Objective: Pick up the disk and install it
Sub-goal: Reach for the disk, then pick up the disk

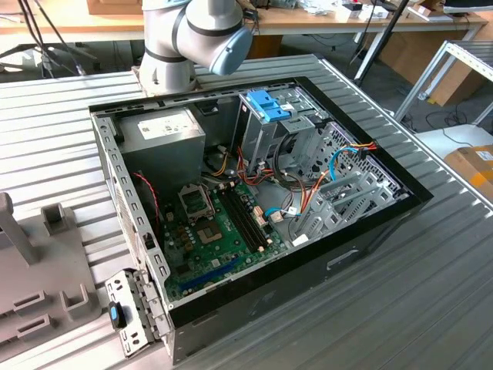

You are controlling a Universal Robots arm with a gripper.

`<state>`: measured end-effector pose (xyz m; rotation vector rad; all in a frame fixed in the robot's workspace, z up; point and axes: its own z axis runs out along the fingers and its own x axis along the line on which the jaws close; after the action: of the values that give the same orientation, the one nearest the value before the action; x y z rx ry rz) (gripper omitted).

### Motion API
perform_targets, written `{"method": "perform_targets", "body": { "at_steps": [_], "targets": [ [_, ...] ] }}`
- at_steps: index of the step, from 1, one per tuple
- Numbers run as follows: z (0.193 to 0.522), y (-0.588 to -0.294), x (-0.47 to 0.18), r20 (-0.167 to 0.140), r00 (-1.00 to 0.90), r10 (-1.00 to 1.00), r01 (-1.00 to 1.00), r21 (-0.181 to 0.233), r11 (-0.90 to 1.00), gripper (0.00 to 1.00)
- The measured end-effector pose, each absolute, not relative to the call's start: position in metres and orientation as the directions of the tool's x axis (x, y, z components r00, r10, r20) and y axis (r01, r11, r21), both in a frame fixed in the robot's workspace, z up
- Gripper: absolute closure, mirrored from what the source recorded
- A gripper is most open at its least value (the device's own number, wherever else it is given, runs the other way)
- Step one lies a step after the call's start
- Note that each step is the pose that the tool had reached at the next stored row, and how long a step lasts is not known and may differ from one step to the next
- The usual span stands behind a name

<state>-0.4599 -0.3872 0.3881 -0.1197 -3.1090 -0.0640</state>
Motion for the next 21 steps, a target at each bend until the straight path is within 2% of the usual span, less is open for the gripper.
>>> {"method": "perform_targets", "body": {
  "at_steps": [21],
  "targets": [
    [0.387,-0.368,-0.471,0.031,-0.997,0.076,0.077,0.039,0.996,0.89]
  ]
}}
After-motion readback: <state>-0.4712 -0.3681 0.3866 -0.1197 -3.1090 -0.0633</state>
